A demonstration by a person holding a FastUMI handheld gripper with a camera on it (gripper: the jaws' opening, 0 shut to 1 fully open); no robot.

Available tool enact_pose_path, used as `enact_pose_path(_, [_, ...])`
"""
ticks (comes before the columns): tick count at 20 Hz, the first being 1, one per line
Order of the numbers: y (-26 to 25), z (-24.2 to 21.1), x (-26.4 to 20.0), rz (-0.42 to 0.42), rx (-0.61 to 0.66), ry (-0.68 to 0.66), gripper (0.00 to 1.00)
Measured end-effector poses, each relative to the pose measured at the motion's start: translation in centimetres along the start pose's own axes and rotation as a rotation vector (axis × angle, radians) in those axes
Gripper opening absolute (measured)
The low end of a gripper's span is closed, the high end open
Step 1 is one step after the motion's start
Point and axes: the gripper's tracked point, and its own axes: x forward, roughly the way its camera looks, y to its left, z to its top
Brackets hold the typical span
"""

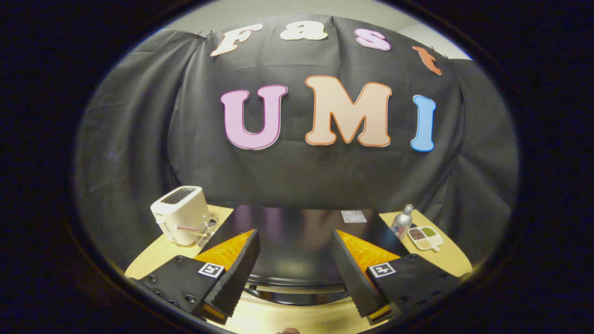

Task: Open the toaster oven, put the food inside, and close the toaster oven door.

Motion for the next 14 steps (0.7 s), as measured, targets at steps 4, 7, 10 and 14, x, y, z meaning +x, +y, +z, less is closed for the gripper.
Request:
enact_pose_path(4, [0.3,-2.9,0.1,-0.005,0.001,0.057,0.97])
enact_pose_path(7, [0.6,-4.4,-0.4,0.001,0.011,0.073,0.97])
enact_pose_path(10, [0.3,-4.7,-1.1,-0.003,0.065,0.079,0.97])
enact_pose_path(14, [0.2,-5.1,-1.9,-0.009,0.064,0.066,0.97])
